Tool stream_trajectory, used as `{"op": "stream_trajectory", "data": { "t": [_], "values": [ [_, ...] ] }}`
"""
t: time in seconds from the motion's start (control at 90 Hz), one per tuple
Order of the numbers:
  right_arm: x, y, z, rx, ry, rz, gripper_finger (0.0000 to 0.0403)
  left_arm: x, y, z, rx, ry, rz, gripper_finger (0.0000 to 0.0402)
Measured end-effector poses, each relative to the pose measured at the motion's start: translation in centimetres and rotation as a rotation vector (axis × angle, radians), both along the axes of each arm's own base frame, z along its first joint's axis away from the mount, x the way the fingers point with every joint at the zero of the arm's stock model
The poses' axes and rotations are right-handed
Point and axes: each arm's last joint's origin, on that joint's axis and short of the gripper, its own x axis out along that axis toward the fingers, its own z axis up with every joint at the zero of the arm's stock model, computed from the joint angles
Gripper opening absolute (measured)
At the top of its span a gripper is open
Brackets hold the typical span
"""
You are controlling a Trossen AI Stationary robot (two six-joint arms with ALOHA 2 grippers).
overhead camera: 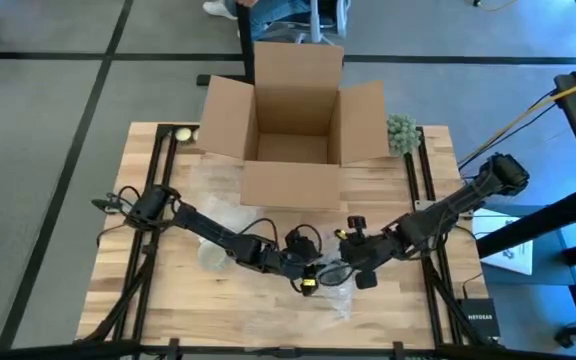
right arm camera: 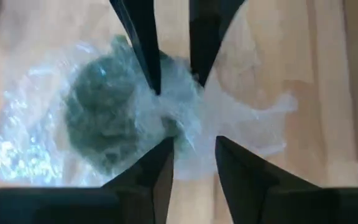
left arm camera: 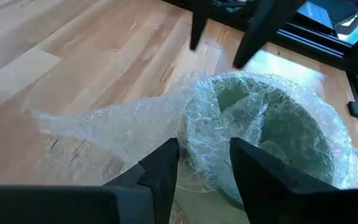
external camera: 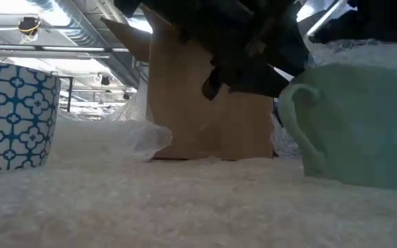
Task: Wrap mug
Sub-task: Wrap the green mug with the bubble wrap
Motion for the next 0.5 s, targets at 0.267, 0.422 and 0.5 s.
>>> {"op": "stream_trajectory", "data": {
  "t": [0.267,0.422,0.5],
  "values": [
    [0.6,0.4,-1.7,0.071,-0.087,0.01,0.0049,0.0,0.0,0.0,-0.002,-0.001,0.001,0.0131],
    [1.4,0.9,-3.4,0.066,-0.063,0.029,0.0008,0.0,0.0,0.0,-0.009,-0.004,0.003,0.0131],
    [1.6,1.1,-3.9,0.061,-0.051,0.036,0.0004,0.1,0.0,0.2,-0.013,-0.004,0.001,0.0131]
  ]
}}
